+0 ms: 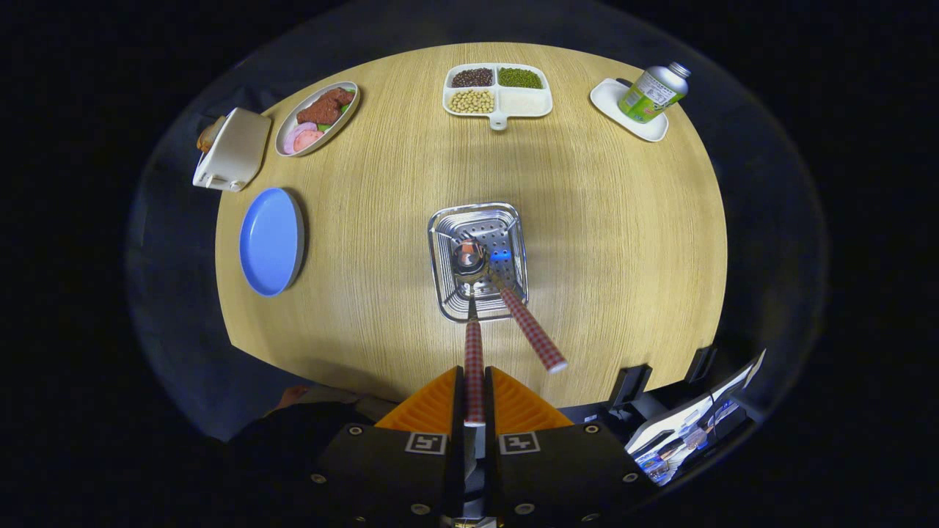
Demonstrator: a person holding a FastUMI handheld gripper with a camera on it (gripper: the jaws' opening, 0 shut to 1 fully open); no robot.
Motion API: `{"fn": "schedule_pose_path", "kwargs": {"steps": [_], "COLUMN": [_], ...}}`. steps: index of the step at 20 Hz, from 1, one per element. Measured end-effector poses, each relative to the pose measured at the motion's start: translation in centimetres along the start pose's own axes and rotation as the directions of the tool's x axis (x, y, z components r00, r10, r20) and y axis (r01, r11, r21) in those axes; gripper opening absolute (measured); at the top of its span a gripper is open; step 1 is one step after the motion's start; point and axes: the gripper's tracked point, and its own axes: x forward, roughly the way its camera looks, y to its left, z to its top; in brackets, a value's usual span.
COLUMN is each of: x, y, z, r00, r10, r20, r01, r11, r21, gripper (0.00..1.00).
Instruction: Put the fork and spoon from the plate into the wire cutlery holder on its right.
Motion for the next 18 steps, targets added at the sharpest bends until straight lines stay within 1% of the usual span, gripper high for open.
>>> {"fn": "schedule_pose_path", "kwargs": {"steps": [4, 7, 10, 11, 13, 14, 15, 18], "x": [0.0, -1.0, -3.0, -3.9, -6.2, -7.5, -8.9, -13.1], "y": [0.3, 0.4, 1.2, 1.7, 2.2, 2.4, 2.7, 3.6], "z": [1.9, 3.8, 6.0, 7.1, 8.8, 9.6, 10.4, 12.1], "r00": [0.999, 0.994, 0.974, 0.960, 0.920, 0.894, 0.865, 0.758], "r10": [0.016, 0.027, 0.065, 0.075, 0.081, 0.080, 0.080, 0.087], "r20": [0.029, 0.105, 0.217, 0.271, 0.384, 0.441, 0.495, 0.646], "r01": [-0.017, -0.033, -0.085, -0.100, -0.113, -0.115, -0.116, -0.123], "r11": [0.999, 0.998, 0.993, 0.992, 0.992, 0.992, 0.992, 0.992], "r21": [0.032, 0.056, 0.081, 0.080, 0.061, 0.052, 0.041, 0.011], "gripper": [0.14, 0.14, 0.14, 0.14, 0.17, 0.24, 0.28, 0.45]}}
